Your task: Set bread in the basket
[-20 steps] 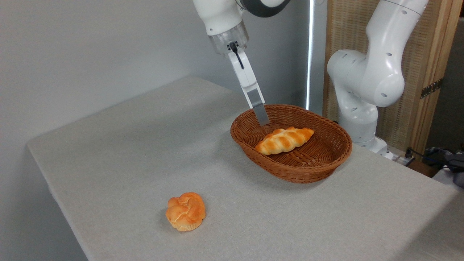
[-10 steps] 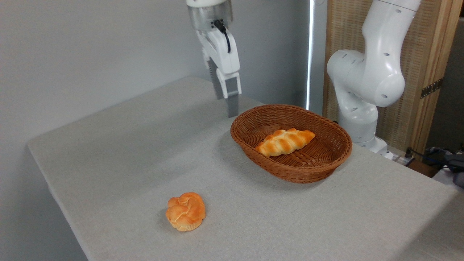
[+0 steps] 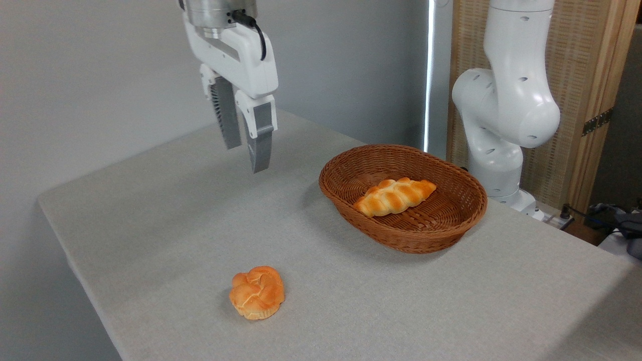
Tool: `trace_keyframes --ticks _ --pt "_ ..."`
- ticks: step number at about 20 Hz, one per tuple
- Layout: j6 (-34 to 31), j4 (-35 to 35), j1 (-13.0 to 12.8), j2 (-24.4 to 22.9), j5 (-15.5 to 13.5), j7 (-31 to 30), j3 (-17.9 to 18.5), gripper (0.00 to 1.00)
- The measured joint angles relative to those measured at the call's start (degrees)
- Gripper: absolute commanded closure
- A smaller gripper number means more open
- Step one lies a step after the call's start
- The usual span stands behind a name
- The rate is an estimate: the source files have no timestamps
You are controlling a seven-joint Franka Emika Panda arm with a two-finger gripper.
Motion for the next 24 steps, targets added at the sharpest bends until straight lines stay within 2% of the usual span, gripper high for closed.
trace_keyframes --ticks 5,10,14,17,24 --pt "-0.01 3.29 3.49 3.26 0.0 -2.97 -0.31 0.0" --pt "-0.45 3.67 7.88 3.46 0.0 -3.25 -4.38 0.0" --pt "-0.58 3.67 8.71 3.57 0.03 -6.04 -7.55 0.0" --pt "-0.72 3.67 11.26 3.67 0.47 -6.3 -10.61 0.0" --pt "-0.74 3.72 13.07 3.67 1.1 -6.32 -10.82 0.0"
